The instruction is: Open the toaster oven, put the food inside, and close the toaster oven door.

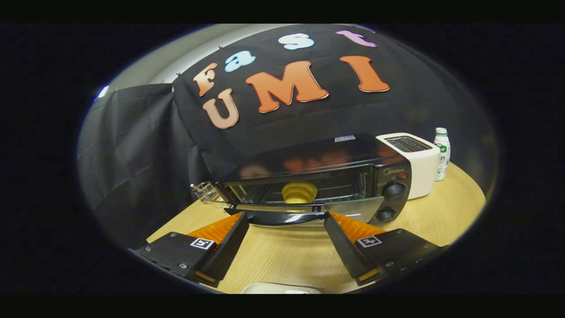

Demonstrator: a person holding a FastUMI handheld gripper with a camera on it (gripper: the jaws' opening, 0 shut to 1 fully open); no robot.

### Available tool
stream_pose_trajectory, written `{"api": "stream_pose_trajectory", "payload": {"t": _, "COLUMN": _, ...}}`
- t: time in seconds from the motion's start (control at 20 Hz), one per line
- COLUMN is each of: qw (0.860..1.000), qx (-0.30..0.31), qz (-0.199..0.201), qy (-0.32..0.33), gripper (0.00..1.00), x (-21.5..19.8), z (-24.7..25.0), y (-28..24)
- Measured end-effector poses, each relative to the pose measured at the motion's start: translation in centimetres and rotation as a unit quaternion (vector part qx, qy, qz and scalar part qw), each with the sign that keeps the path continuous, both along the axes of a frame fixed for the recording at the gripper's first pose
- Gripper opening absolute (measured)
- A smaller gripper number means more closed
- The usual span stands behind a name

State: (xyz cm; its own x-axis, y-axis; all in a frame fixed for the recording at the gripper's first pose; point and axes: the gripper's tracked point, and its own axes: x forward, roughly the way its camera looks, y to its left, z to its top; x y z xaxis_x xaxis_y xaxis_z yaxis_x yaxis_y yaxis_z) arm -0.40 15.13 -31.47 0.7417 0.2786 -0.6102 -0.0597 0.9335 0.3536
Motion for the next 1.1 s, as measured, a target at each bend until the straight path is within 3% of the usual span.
{"api": "stream_pose_trajectory", "payload": {"t": 0.25, "qw": 1.000, "qx": 0.005, "qz": -0.024, "qy": 0.003, "gripper": 1.00, "x": 3.4, "z": -0.2, "y": -0.4}}
{"api": "stream_pose_trajectory", "payload": {"t": 0.5, "qw": 0.999, "qx": -0.040, "qz": -0.031, "qy": -0.015, "gripper": 1.00, "x": 3.0, "z": 0.7, "y": -0.9}}
{"api": "stream_pose_trajectory", "payload": {"t": 0.65, "qw": 0.991, "qx": -0.090, "qz": -0.034, "qy": -0.093, "gripper": 0.98, "x": 3.0, "z": 6.0, "y": -2.1}}
{"api": "stream_pose_trajectory", "payload": {"t": 0.85, "qw": 0.977, "qx": -0.108, "qz": -0.038, "qy": -0.180, "gripper": 0.97, "x": 2.5, "z": 14.2, "y": -3.0}}
{"api": "stream_pose_trajectory", "payload": {"t": 1.1, "qw": 0.948, "qx": -0.150, "qz": -0.064, "qy": -0.273, "gripper": 0.97, "x": 1.3, "z": 21.8, "y": -5.2}}
